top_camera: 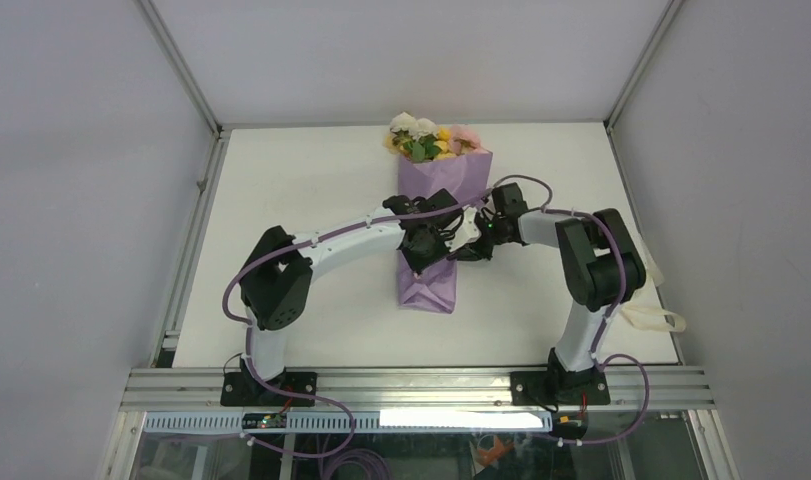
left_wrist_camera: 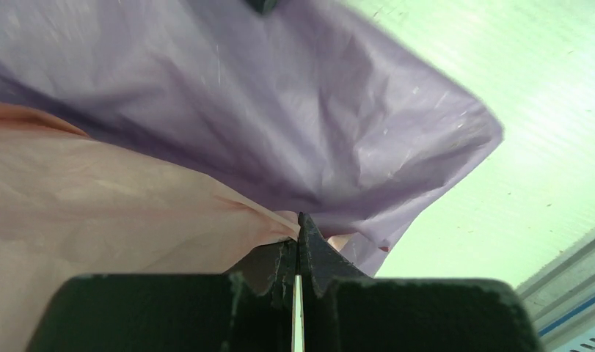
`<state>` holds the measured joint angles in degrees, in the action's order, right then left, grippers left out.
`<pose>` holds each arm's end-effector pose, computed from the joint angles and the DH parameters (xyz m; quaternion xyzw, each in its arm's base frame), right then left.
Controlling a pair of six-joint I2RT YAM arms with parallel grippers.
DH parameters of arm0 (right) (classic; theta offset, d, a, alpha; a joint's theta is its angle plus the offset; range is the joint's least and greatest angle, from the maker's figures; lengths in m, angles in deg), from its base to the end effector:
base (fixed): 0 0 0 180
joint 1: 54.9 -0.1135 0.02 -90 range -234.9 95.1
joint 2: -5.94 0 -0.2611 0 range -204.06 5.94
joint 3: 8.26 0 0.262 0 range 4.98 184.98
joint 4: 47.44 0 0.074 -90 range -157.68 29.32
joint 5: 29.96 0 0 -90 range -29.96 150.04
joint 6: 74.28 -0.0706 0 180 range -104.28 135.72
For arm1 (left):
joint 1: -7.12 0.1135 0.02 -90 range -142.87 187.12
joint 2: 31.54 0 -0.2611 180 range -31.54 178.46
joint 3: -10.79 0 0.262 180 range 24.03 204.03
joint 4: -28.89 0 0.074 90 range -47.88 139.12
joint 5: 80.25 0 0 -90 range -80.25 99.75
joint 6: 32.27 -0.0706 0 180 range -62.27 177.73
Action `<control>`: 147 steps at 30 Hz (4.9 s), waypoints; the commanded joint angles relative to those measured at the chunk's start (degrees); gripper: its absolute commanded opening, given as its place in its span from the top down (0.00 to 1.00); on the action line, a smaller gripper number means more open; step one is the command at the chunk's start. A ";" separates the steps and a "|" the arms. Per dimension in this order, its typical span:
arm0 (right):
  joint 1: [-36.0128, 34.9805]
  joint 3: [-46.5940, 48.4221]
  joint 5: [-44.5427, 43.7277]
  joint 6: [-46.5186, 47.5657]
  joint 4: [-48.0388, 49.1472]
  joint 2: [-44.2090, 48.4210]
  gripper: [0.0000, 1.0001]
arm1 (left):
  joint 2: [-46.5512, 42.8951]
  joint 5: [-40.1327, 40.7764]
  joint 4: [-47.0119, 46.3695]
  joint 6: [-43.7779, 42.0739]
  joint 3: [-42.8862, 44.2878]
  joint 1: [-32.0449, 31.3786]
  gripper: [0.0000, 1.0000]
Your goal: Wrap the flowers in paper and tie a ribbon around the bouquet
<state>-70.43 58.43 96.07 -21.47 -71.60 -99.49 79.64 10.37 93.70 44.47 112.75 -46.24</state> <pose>0.3295 0.1347 0.0845 0.1025 0.9217 0.3683 0.0661 0.2469 -0.3307 0.1760 0.5432 0.8280 -0.0426 0.1323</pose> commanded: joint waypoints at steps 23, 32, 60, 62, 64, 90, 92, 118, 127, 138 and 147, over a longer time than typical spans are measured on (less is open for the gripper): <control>-1.70 0.60 -9.62 -8.51 0.38 11.56 0.69 | 7.59 -5.45 2.40 -11.15 0.75 -2.55 1.00; 3.84 11.15 -7.84 5.89 -14.43 19.14 0.36 | 8.11 -4.53 2.44 -12.22 0.29 -2.66 1.00; -0.04 22.32 -3.71 9.49 -28.04 6.52 1.00 | 6.50 -4.77 9.64 -13.40 4.89 -2.80 0.72; 1.07 21.96 -3.28 11.46 -27.27 5.12 1.00 | 4.48 -7.34 14.95 -12.96 9.21 -2.80 0.57; 1.52 22.23 -3.25 13.32 -26.82 3.20 1.00 | 2.39 -11.26 21.28 -13.12 14.37 -2.84 0.44; 6.30 20.67 -5.56 14.36 -16.08 -4.35 1.00 | 5.62 -8.10 12.20 -11.76 9.99 -3.25 0.84; 6.30 20.99 -6.50 13.89 -15.11 -5.12 1.00 | 6.12 -7.30 10.02 -12.20 7.72 -3.71 0.83; -2.13 10.85 -32.18 10.74 -16.78 27.32 0.58 | 11.74 -8.39 8.02 -13.36 -0.86 -5.61 0.80; -5.26 1.82 -22.41 -5.59 3.71 13.27 0.12 | 11.95 -8.76 8.26 -13.12 -0.75 -5.61 0.80; -3.76 1.92 -17.70 -4.84 10.31 -0.29 0.12 | 11.71 -9.46 8.36 -13.07 -0.83 -5.52 0.81; -3.03 2.93 -5.21 -11.25 26.37 -9.46 0.29 | 11.73 -11.50 9.33 -13.20 0.44 -4.54 0.80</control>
<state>-73.78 61.30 87.50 -30.46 -51.51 -102.05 88.27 3.24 102.66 31.27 113.30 -51.29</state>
